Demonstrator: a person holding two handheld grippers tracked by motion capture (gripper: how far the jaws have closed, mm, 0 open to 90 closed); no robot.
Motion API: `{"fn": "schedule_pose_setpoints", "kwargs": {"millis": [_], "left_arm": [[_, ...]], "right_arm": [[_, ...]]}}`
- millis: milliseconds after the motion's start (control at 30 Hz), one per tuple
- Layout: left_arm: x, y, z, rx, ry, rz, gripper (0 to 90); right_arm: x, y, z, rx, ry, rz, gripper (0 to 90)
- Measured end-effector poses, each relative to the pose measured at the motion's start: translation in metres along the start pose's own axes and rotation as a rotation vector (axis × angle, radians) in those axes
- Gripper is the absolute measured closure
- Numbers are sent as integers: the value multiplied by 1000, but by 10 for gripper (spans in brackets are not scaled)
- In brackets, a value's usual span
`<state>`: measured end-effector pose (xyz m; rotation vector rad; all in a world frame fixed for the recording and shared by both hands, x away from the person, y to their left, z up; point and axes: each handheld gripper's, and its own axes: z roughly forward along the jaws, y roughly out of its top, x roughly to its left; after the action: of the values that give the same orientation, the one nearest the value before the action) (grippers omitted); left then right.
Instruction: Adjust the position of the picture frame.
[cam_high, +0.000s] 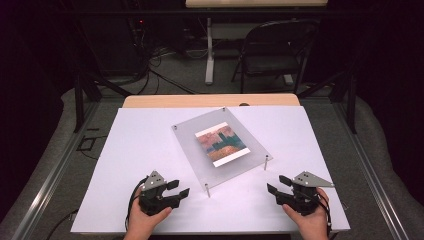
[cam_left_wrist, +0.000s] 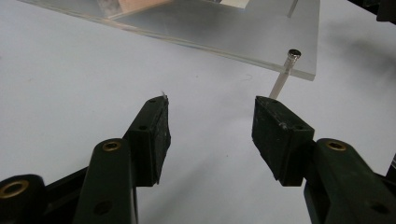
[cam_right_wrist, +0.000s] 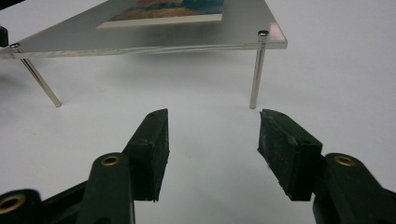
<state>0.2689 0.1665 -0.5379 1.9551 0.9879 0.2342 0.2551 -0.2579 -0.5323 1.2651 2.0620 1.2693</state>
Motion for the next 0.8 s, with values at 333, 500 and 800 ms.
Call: {"fn": "schedule_pose_setpoints", "kwargs": {"millis": [333, 500, 800], "left_arm": [[-7, 0, 8, 24, -9, 5, 522], [-12, 1, 12, 32, -8, 26, 539], [-25, 1, 27, 64, -27, 60, 589]], "right_arm": [[-2, 0, 2, 32, -3, 12, 457], [-2, 1, 2, 33, -7, 9, 467], [-5, 0, 3, 26, 3, 26, 485]]}}
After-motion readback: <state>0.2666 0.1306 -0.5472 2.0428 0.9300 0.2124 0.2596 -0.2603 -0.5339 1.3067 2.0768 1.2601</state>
